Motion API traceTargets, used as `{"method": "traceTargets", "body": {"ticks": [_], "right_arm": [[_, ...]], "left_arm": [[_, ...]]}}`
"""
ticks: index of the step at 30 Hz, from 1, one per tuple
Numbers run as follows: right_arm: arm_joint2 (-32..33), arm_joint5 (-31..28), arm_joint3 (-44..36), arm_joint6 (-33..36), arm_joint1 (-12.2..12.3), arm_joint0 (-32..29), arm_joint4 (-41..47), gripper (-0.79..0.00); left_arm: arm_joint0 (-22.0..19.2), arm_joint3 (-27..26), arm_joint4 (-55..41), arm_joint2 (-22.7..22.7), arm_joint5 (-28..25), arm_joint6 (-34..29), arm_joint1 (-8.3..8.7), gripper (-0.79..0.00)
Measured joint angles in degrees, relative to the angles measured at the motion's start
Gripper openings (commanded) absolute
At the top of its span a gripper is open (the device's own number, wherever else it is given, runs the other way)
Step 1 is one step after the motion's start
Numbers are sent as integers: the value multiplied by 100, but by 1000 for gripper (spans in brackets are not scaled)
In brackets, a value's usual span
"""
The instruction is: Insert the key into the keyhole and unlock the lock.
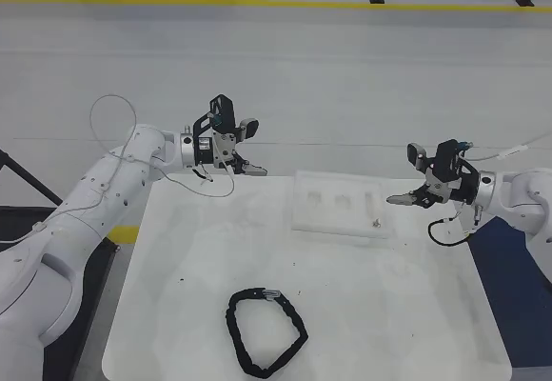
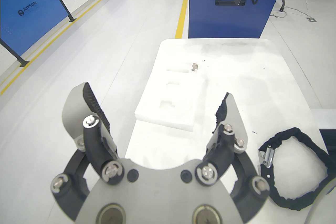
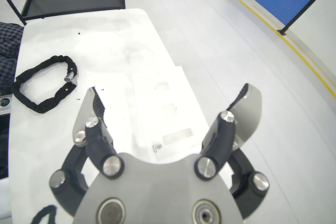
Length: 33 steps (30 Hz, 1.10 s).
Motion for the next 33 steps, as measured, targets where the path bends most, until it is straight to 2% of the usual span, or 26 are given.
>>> {"method": "traceTargets", "body": {"ticks": [6, 9, 15, 19, 29, 33], "right_arm": [[1, 4, -4, 0, 0, -3, 0, 0], [41, 200, -106, 62, -6, -80, -29, 0], [7, 559, 180, 570, -87, -109, 530, 0], [-141, 822, 400, 1208, -191, 31, 983, 0], [-641, 2077, 858, 3696, -559, 540, 2970, 0], [-772, 2493, 1081, 3928, -701, 679, 3195, 0]], "left_arm": [[0, 0, 0, 0, 0, 0, 0, 0], [0, 0, 0, 0, 0, 0, 0, 0], [0, 0, 0, 0, 0, 0, 0, 0], [0, 0, 0, 0, 0, 0, 0, 0], [0, 0, 0, 0, 0, 0, 0, 0], [0, 0, 0, 0, 0, 0, 0, 0]]}}
